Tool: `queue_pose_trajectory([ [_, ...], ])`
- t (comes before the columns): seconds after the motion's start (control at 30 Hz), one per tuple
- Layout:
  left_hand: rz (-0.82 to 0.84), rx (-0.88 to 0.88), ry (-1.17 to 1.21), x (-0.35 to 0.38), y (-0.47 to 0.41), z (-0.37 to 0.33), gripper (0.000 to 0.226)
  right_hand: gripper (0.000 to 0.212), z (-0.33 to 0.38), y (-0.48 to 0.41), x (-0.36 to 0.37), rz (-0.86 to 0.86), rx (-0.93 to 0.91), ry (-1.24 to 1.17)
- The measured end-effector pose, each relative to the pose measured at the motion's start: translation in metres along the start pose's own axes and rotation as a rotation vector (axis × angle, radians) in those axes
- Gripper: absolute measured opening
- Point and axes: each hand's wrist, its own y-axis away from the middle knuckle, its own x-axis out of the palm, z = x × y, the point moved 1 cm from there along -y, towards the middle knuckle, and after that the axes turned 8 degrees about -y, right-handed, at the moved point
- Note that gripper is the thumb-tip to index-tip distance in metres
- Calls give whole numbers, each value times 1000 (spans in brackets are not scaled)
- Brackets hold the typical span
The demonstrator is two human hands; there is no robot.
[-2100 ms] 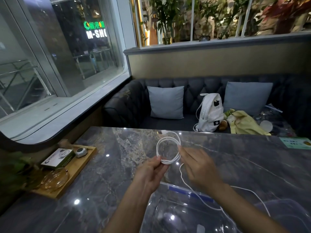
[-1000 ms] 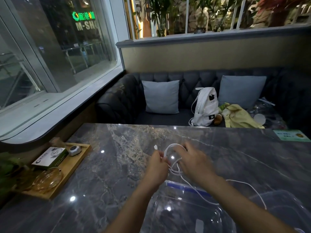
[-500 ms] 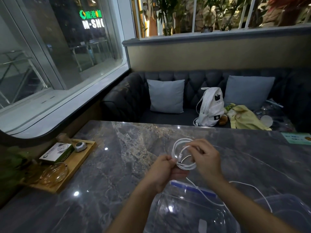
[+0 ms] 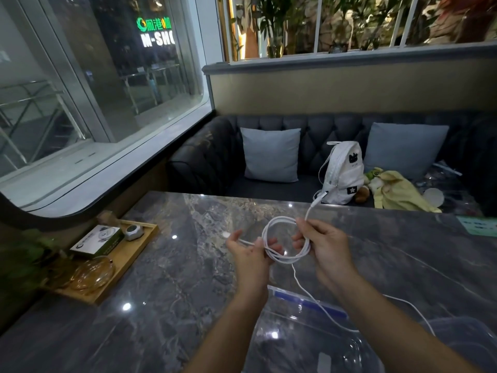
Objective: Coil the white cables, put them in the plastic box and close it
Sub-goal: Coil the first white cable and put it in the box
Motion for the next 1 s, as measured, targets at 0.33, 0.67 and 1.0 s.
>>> queue_pose_trajectory([
  [0.33,172,-290,-29,-2,-6,-7,21,19,7,12,17,173,-162,114],
  [0.67,459,-141,-319,-6,2,-21,65,22,10,-1,-4,42,-196,278],
  [1.0,615,-299,-139,-17,-4,-20,28,24,4,1,-3,44,-206,413],
])
